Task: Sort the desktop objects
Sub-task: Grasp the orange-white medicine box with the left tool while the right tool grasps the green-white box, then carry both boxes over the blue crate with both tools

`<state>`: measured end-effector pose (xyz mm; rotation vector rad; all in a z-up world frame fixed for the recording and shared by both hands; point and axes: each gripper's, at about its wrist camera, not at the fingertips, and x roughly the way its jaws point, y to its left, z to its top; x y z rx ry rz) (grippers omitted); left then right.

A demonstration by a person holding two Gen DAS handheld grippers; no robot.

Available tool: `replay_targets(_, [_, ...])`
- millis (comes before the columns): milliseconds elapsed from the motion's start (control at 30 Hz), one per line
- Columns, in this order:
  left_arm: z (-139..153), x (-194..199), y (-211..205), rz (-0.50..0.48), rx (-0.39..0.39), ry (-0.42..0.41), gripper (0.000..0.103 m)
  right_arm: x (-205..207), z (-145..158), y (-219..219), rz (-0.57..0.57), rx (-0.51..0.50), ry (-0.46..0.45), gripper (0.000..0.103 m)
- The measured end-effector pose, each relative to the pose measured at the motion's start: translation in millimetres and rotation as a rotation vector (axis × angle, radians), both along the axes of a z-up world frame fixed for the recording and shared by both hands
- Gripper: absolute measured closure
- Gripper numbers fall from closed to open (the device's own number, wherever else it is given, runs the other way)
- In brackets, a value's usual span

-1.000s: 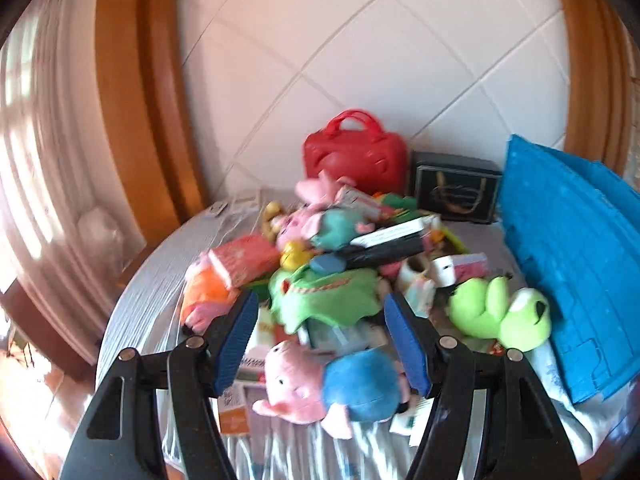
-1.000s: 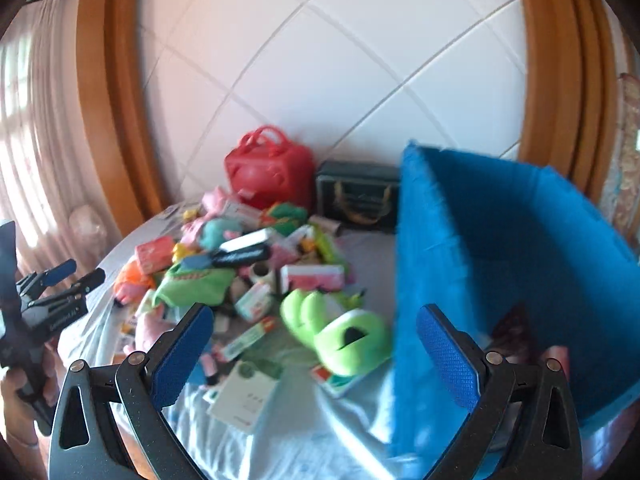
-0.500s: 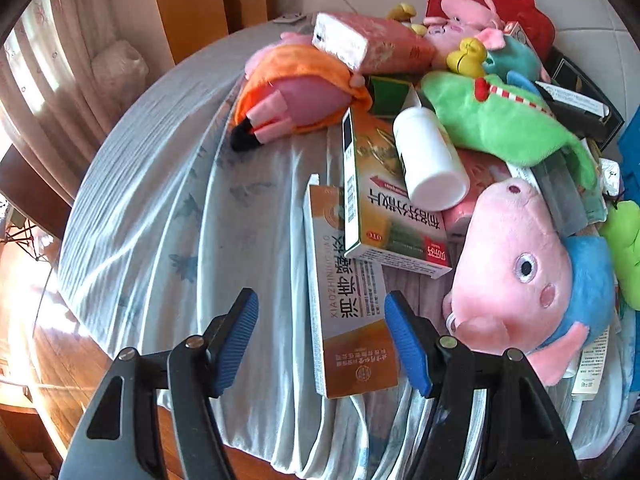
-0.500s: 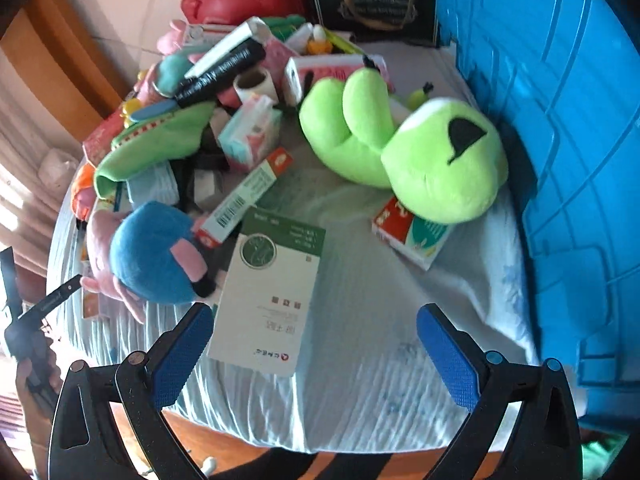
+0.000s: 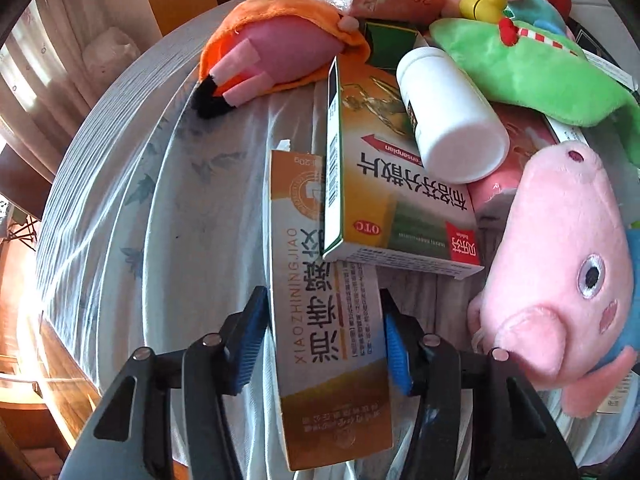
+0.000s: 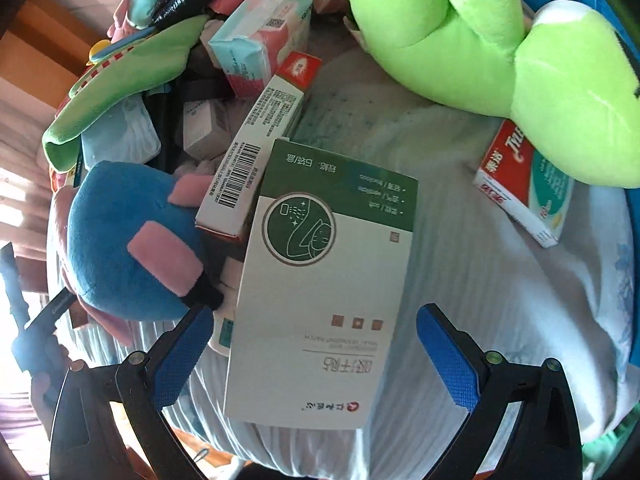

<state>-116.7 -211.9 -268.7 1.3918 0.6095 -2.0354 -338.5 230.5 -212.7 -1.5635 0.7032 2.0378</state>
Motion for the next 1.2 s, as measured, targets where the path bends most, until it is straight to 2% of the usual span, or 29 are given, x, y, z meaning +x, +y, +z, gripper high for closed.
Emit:
replay_targets(33, [2.9, 1.3, -0.7, 0.005, 0.007, 0.002, 0.052, -1.5, -2.8, 0.1, 0.003, -0.006, -0.005, 0.001])
replay_targets(67, [5.8, 5.3, -0.3, 0.011, 0.009, 0.005, 0.052, -2.4, -4.7, -0.3, 0.008, -0.005, -0.012, 0.014])
replay_targets(100, [10.4, 9.5, -0.7, 0.017, 0.006, 0.005, 0.052, -2.6, -5.0, -1.4, 0.014, 0.007, -0.022, 0.02])
replay_targets(267, [50.0, 27.1, 13.3, 0.01, -0.056, 0.049, 0.053, 7.2, 19.7, -15.3, 0.075, 0.101, -0.005, 0.022])
replay_targets(367, [82.8, 34.2, 27.7, 0.006, -0.115, 0.092, 0.055, 21.3, 53.2, -21.5, 0.097, 0.148, 0.06, 0.024])
replay_targets(467, [117.9, 39.7, 36.3, 0.005, -0.155, 0.168, 0.054, 34.4, 89.3, -26.9, 0.123, 0.222, 0.113, 0.025])
replay_targets(600, [152.0, 35.2, 40.2, 0.002, -0.209, 0.236, 0.054, 39.5, 117.6, -26.8, 0.155, 0.327, 0.129, 0.025])
replay_targets(700, [152.8, 34.3, 43.3, 0.009, -0.18, 0.246, 0.054, 43.5, 104.6, -10.1, 0.147, 0.333, 0.091, 0.025])
replay_targets(867, [145.9, 35.3, 46.4, -0.006, -0.191, 0.232, 0.054, 58.2, 47.1, 5.7, 0.124, 0.281, -0.017, 0.024])
replay_targets(933, [140.8, 35.9, 46.3, -0.001, -0.176, 0.22, 0.054, 67.0, 29.7, 12.2, 0.117, 0.247, -0.055, 0.019])
replay_targets(1067, [126.5, 37.6, 40.6, 0.021, -0.152, 0.177, 0.054, 79.1, 5.5, 23.4, 0.096, 0.234, -0.165, 0.018])
replay_targets(1133, [122.9, 40.2, 37.7, 0.032, -0.14, 0.17, 0.054, 83.3, -4.2, 29.6, 0.083, 0.21, -0.182, 0.019])
replay_targets(1200, [123.6, 43.0, 36.2, 0.038, -0.141, 0.169, 0.054, 85.1, -6.7, 31.2, 0.084, 0.2, -0.18, 0.024])
